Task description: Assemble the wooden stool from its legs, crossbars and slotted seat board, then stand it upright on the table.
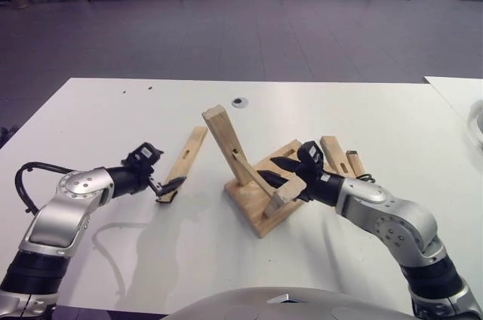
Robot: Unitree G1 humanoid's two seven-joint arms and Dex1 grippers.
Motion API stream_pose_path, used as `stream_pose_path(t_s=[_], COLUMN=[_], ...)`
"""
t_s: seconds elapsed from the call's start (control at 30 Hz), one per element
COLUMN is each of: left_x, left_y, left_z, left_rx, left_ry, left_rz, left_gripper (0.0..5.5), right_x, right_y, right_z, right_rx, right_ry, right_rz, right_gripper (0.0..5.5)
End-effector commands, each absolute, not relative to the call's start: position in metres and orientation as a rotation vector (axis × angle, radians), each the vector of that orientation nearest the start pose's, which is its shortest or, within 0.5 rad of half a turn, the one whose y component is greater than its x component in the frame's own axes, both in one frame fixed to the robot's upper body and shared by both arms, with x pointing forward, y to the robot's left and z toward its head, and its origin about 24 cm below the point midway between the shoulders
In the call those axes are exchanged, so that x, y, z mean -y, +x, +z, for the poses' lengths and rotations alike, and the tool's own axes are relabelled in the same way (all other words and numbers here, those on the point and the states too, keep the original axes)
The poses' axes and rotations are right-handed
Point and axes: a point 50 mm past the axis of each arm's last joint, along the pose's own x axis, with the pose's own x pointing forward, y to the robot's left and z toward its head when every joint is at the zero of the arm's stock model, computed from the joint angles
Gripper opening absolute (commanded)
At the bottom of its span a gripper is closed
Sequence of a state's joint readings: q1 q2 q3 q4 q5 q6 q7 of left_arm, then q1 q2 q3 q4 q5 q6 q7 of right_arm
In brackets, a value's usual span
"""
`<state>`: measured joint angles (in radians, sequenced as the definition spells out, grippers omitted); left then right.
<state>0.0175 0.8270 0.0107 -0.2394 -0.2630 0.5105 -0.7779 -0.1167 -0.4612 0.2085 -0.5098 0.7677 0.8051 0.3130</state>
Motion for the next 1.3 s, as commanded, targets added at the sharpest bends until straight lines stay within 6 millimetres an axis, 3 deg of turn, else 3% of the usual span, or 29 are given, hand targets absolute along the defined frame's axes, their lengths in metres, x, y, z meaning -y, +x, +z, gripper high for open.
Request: stream_pose_path(t_s=[0.03,0.1,0.2,0.33,0.5,0.63,0.73,0.83,0.93,1.07,1.2,1.3], left_x=[-0.216,-0.204,-0.183,-0.171,-0.159,-0.152,-0.162,-0.18,-0.201,-0.217,-0.201,-0.179], left_y=[0.226,0.221,0.219,0.22,0.226,0.265,0.302,0.318,0.306,0.281,0.241,0.227], left_z=[0.088,0.079,0.07,0.06,0.056,0.057,0.068,0.083,0.091,0.099,0.093,0.08], left_rx=[-0.5,-0.517,-0.501,-0.508,-0.49,-0.432,-0.359,-0.312,-0.307,-0.343,-0.462,-0.508], left_ry=[0.545,0.622,0.622,0.666,0.669,0.616,0.623,0.629,0.589,0.601,0.603,0.62], left_rz=[-0.847,-0.908,-0.968,-0.979,-0.932,-0.783,-0.639,-0.598,-0.609,-0.662,-0.848,-0.928], left_gripper=[5.22,5.22,5.22,5.22,5.22,5.22,5.22,5.22,5.22,5.22,5.22,5.22], right_x=[0.152,0.191,0.22,0.223,0.211,0.21,0.205,0.214,0.219,0.211,0.181,0.16], right_y=[0.264,0.286,0.308,0.325,0.322,0.3,0.283,0.284,0.296,0.317,0.351,0.358], right_z=[0.102,0.1,0.08,0.053,0.036,0.044,0.063,0.093,0.111,0.103,0.081,0.062], right_rx=[-0.338,-0.346,-0.419,-0.481,-0.517,-0.477,-0.437,-0.376,-0.324,-0.291,-0.263,-0.314], right_ry=[-0.065,-0.232,-0.367,-0.455,-0.534,-0.64,-0.679,-0.721,-0.689,-0.607,-0.529,-0.607], right_rz=[0.639,0.515,0.498,0.619,0.857,1.0,1.066,0.953,0.856,0.792,0.736,0.802], right_gripper=[3.02,3.02,3.02,3.02,3.02,3.02,3.02,3.02,3.02,3.02,3.02,3.02])
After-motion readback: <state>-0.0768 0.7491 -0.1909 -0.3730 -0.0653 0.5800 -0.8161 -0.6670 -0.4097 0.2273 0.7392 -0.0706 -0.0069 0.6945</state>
